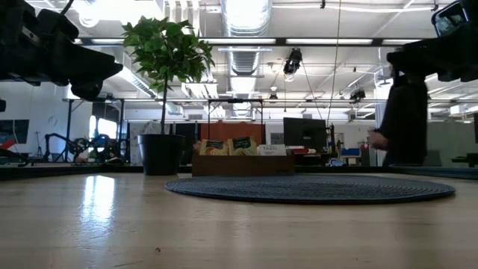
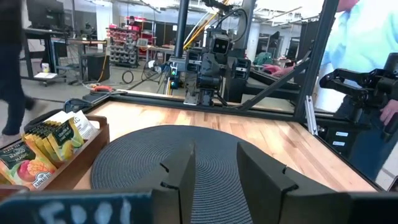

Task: Pick & Place Tea
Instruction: Return to Home Position

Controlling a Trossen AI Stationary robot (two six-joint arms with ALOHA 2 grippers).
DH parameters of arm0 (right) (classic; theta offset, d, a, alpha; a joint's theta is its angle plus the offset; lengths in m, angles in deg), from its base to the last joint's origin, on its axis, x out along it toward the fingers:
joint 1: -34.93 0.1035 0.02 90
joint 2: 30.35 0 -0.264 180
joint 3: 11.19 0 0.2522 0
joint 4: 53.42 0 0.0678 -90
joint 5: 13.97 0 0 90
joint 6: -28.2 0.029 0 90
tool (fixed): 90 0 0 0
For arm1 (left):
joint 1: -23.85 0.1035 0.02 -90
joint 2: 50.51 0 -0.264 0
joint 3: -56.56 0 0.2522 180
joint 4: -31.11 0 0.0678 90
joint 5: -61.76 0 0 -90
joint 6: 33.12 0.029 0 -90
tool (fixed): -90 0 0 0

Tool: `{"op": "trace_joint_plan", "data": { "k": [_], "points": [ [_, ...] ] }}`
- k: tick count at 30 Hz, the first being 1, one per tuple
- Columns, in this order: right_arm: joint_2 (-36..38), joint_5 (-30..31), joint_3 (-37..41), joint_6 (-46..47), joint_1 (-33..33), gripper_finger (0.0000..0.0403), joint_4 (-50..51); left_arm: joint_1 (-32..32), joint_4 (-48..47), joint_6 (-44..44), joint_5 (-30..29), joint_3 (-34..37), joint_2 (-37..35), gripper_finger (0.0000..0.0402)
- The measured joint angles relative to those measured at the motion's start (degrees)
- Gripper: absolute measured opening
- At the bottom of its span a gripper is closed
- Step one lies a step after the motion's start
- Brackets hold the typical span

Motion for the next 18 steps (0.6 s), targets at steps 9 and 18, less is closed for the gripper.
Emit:
{"op": "trace_joint_plan", "data": {
  "k": [9,18],
  "points": [
    [0.0,0.1,0.0,0.0,0.0,0.0122,0.0,0.0,0.0,0.0,0.0,0.0,0.0,0.0094],
    [0.0,0.1,0.0,0.0,0.0,0.0122,0.0,0.0,0.0,0.0,0.0,0.0,0.0,0.0094]
  ]
}}
